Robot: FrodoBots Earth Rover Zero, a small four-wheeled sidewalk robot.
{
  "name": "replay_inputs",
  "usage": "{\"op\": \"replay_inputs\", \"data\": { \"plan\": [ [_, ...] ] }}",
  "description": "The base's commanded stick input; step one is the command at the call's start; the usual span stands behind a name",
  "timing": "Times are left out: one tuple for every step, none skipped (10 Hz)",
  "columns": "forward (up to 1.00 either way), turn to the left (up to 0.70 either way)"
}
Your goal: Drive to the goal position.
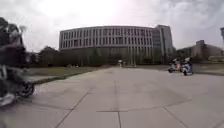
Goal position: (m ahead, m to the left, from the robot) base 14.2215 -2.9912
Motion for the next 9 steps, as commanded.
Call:
{"op": "replay_inputs", "data": {
  "plan": [
    [0.7, 0.26],
    [0.7, 0.16],
    [0.7, 0.07],
    [0.7, 0.01],
    [0.7, 0.0],
    [0.7, 0.0],
    [0.7, 0.0],
    [0.7, 0.0],
    [0.7, 0.0]
  ]
}}
